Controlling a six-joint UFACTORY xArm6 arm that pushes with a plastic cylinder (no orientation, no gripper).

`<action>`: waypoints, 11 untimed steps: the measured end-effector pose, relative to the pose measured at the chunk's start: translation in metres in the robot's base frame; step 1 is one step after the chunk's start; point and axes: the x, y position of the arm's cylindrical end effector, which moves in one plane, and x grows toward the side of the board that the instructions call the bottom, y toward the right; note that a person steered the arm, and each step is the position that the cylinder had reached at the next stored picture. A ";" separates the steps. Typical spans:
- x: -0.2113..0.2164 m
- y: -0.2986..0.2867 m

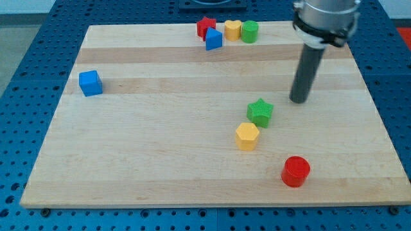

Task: Move the red circle into the bottom of the yellow hexagon

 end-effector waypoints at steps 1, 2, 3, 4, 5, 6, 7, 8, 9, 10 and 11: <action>0.045 0.018; 0.087 0.023; 0.125 0.023; 0.145 0.007; 0.154 -0.027; 0.158 -0.064; 0.155 -0.095; 0.143 -0.110; 0.135 -0.111; 0.119 -0.111; 0.099 -0.111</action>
